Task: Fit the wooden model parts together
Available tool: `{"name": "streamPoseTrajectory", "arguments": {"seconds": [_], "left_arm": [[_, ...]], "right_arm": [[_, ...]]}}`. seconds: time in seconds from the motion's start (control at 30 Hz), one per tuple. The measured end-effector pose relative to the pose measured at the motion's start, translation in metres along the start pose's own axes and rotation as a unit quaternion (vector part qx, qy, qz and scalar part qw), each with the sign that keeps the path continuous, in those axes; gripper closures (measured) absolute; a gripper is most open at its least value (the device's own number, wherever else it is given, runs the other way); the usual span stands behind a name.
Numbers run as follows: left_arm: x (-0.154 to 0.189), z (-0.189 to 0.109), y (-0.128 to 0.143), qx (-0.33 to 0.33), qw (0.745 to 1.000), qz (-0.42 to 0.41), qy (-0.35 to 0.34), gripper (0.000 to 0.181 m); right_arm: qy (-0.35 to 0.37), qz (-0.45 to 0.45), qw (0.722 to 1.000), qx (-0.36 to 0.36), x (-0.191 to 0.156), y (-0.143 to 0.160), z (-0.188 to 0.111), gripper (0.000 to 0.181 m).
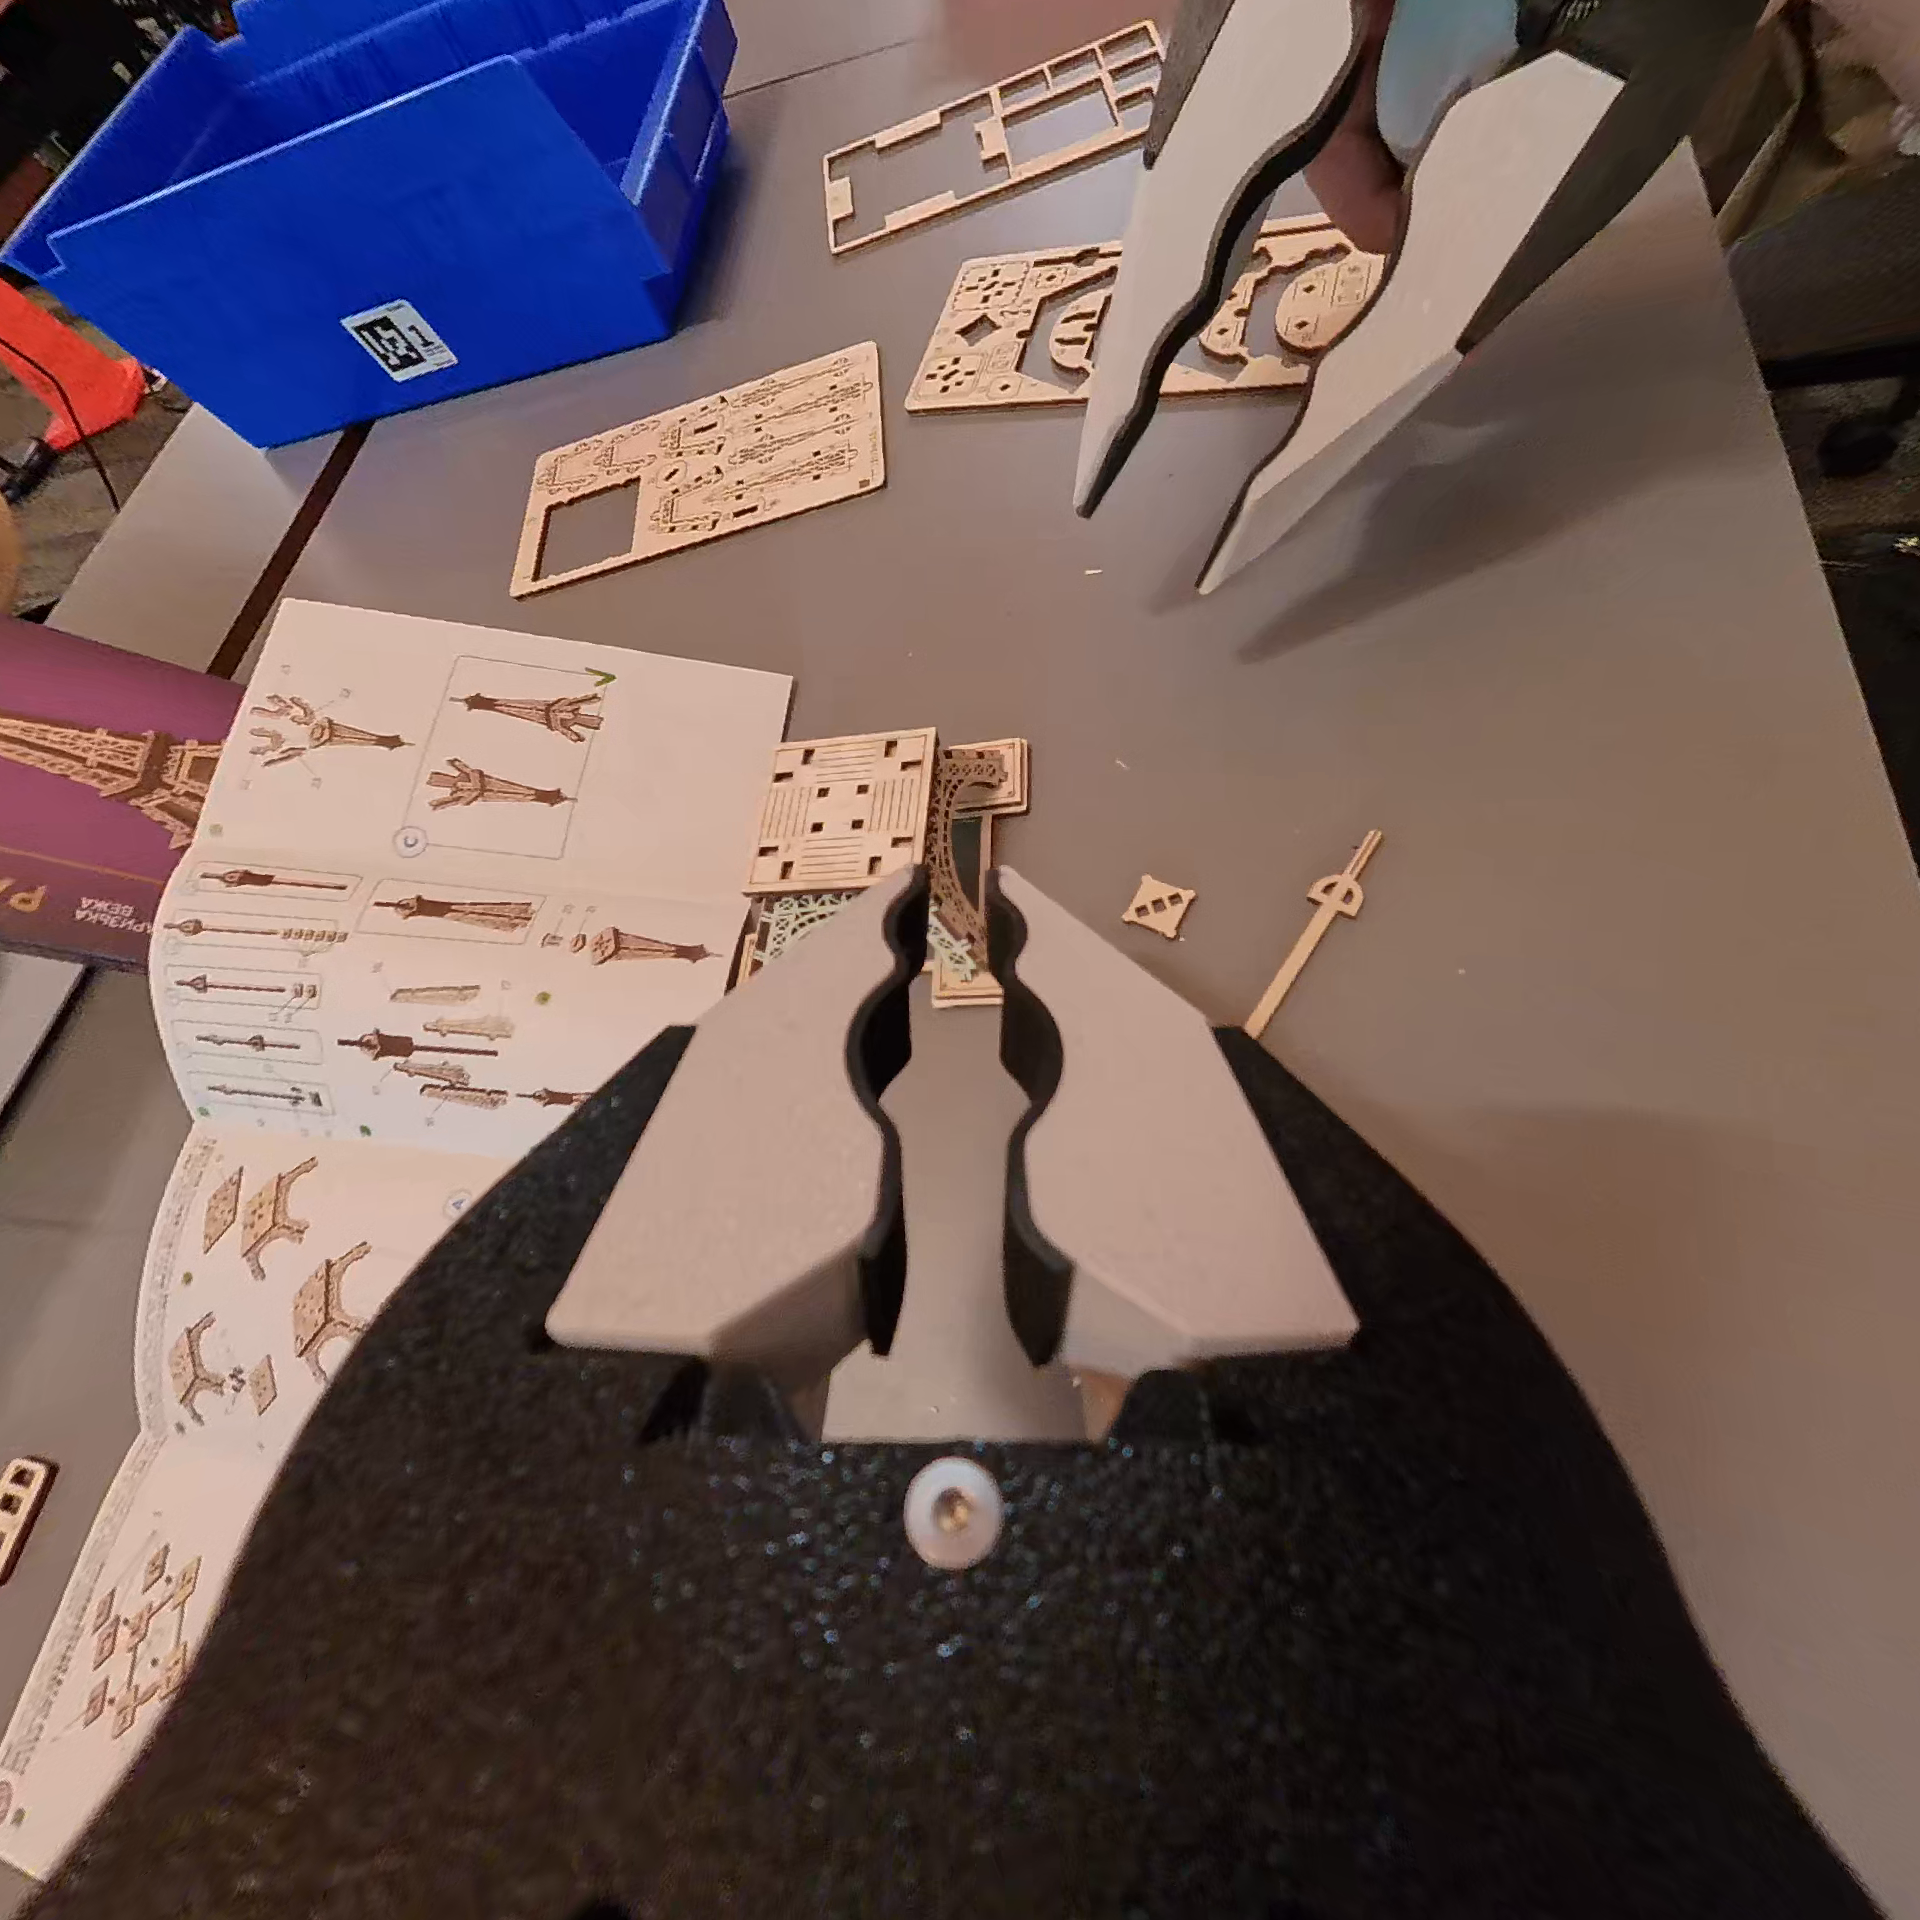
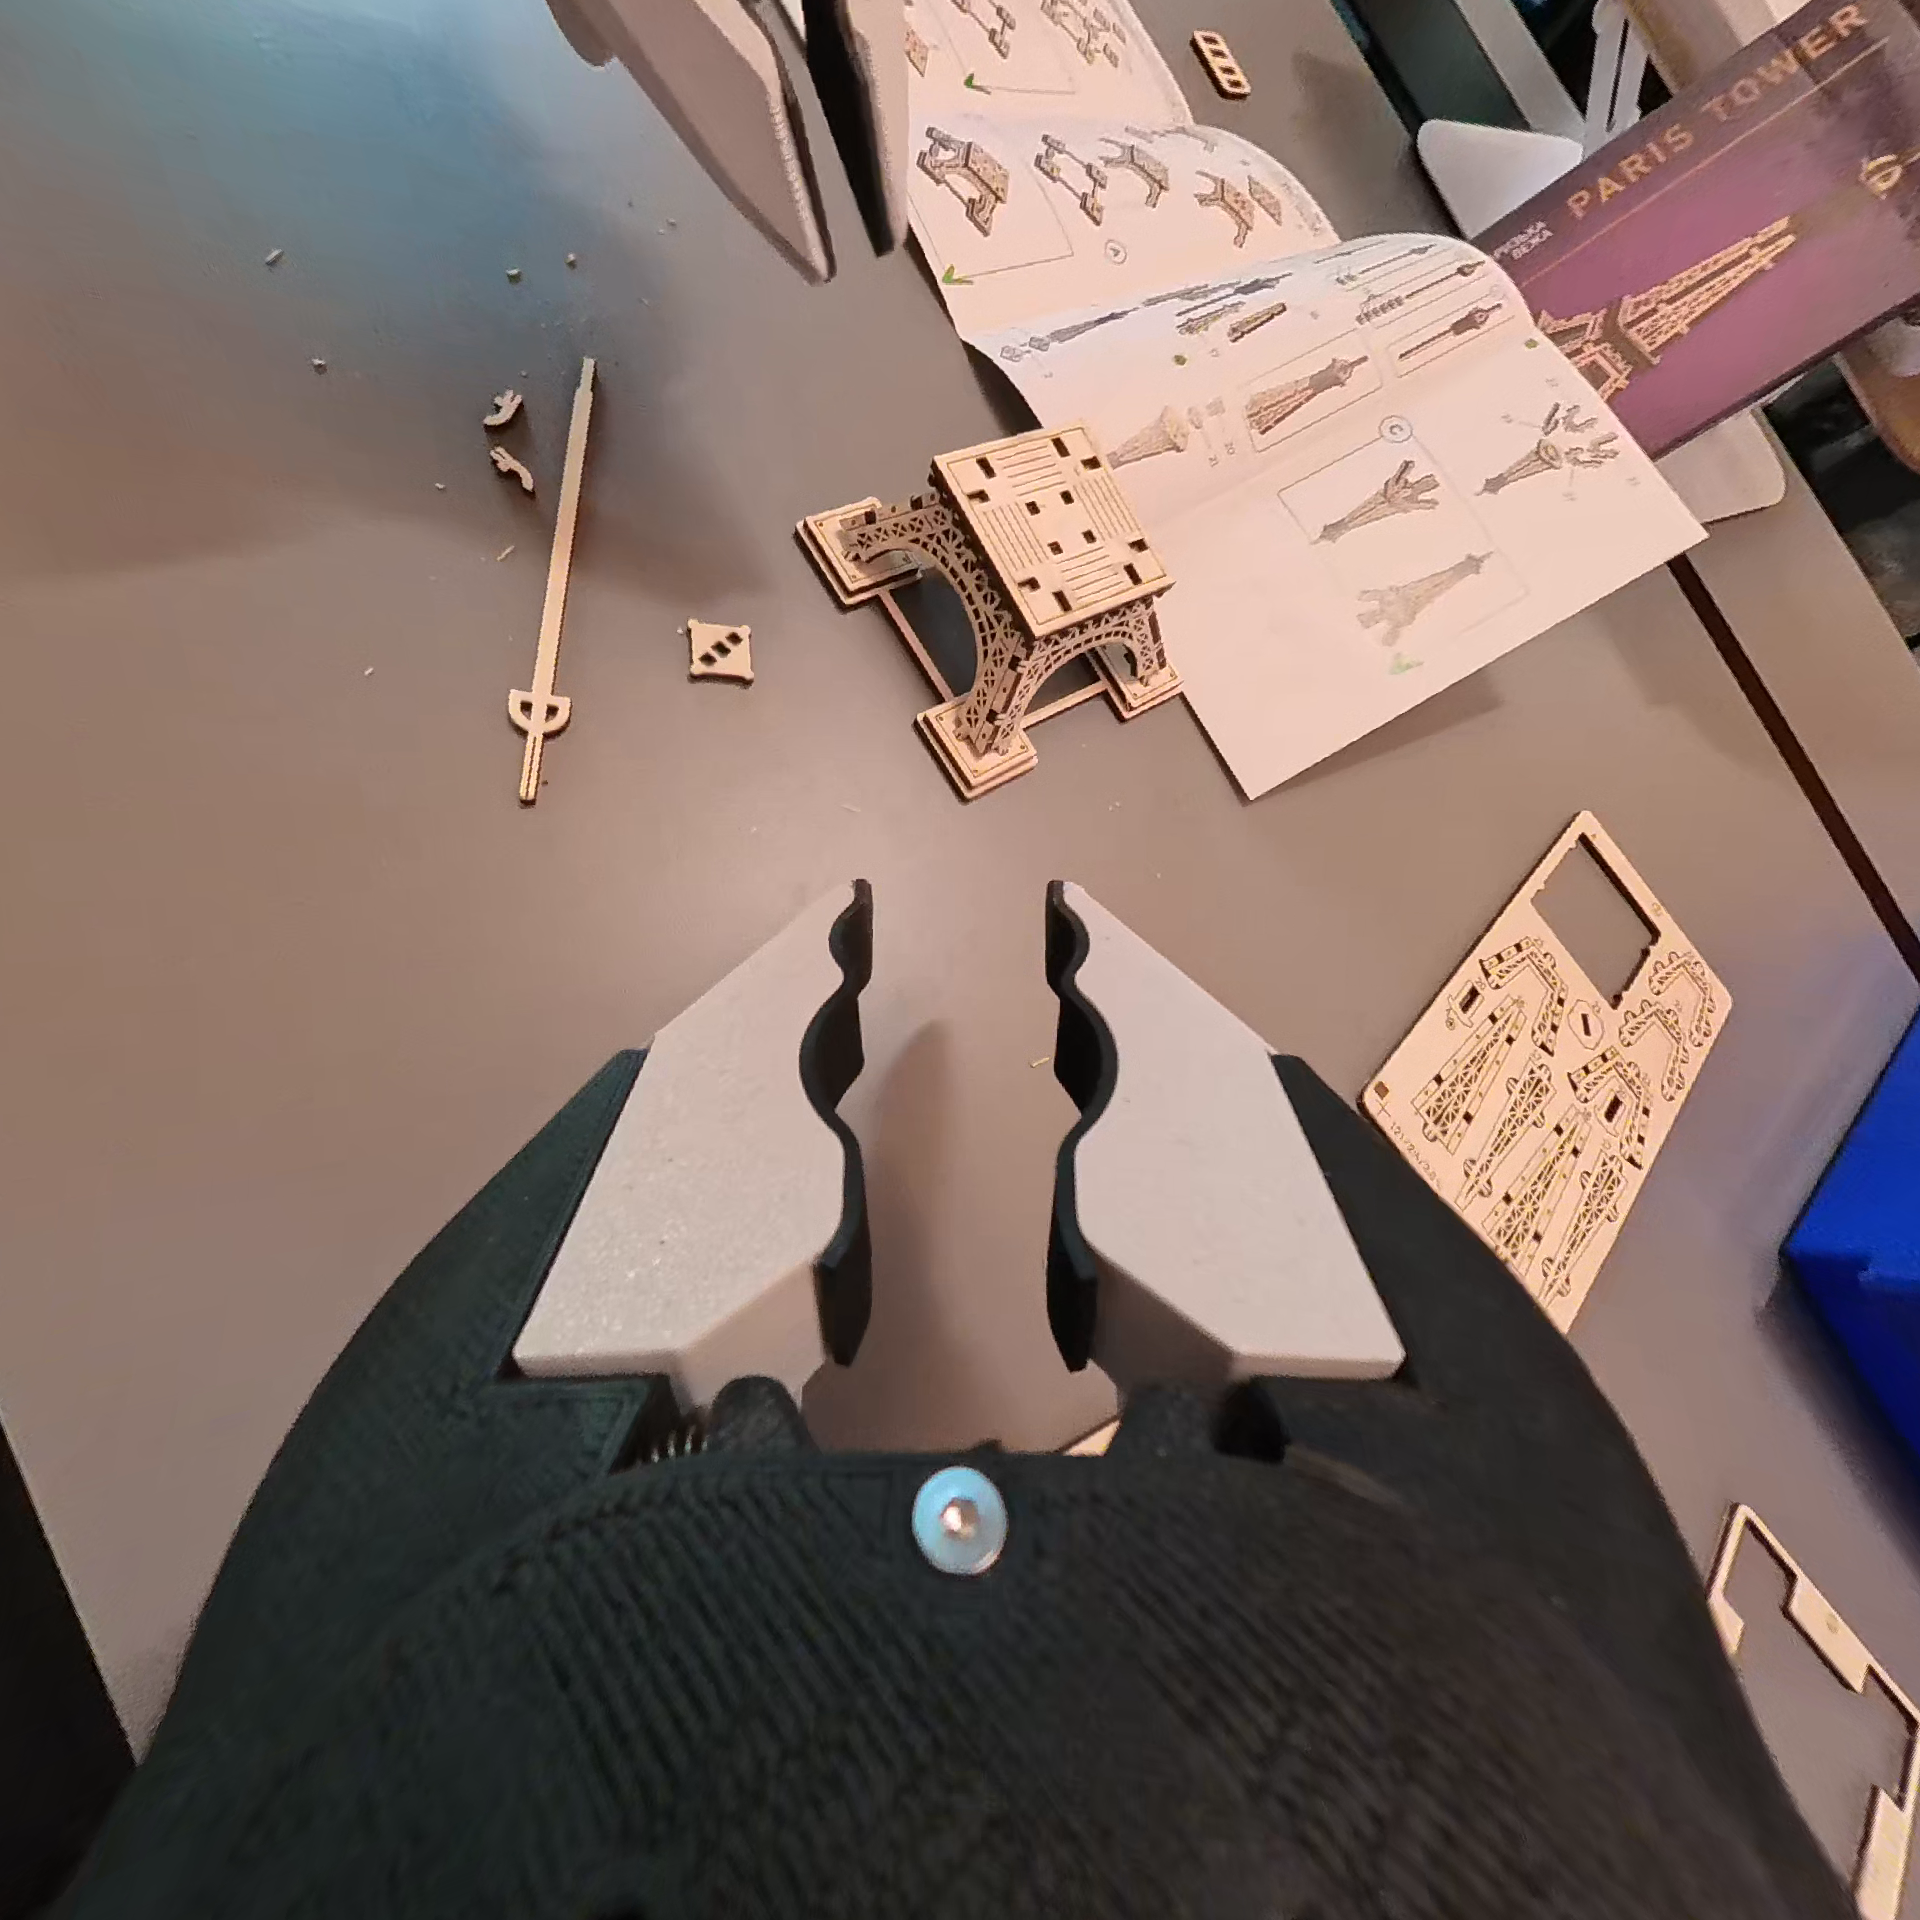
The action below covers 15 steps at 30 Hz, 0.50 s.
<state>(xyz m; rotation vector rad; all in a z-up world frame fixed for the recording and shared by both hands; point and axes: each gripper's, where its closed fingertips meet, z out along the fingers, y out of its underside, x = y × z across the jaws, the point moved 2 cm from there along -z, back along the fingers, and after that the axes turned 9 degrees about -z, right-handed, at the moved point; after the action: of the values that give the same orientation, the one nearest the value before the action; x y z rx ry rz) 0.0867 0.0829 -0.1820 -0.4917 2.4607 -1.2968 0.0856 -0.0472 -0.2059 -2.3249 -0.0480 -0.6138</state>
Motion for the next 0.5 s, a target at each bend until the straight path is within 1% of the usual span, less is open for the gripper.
{"name": "streamPoseTrajectory", "arguments": {"seconds": [0.5], "left_arm": [[-0.010, -0.011, -0.002, 0.017, 1.000, 0.000, -0.023, 0.174]], "right_arm": [[-0.009, -0.009, 1.000, -0.010, -0.002, -0.004, 0.009, 0.150]]}}
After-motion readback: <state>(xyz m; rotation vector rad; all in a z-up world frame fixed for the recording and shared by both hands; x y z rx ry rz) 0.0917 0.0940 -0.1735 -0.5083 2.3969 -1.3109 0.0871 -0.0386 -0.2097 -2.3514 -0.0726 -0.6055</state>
